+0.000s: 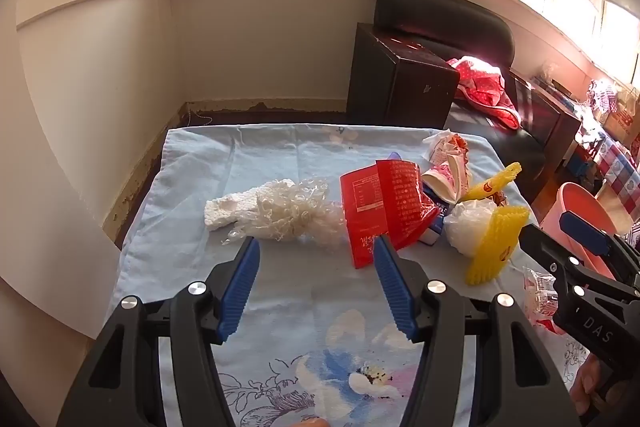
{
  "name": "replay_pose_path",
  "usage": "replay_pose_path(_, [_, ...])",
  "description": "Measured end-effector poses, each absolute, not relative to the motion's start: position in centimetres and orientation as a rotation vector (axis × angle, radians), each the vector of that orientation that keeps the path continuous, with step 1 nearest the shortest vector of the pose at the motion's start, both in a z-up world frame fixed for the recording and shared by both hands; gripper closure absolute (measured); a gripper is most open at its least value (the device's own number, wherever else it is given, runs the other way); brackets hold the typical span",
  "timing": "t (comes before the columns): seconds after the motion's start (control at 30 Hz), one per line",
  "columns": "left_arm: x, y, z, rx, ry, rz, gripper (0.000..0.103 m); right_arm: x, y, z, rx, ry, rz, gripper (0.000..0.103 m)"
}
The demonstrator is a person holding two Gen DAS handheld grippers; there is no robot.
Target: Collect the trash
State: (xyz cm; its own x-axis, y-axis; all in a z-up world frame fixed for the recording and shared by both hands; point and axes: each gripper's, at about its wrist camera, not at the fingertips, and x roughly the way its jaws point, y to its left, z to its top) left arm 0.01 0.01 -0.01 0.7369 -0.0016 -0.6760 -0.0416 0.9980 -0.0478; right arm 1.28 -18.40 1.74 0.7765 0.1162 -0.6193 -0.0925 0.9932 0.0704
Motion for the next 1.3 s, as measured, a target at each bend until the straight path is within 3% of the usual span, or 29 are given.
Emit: replay_pose_path(1.3, [0.1,-0.1,0.1,-0.066,0.734,0.019,0.044,0.7,-19.1,1.9,0.052,0.651,0.093,0.029])
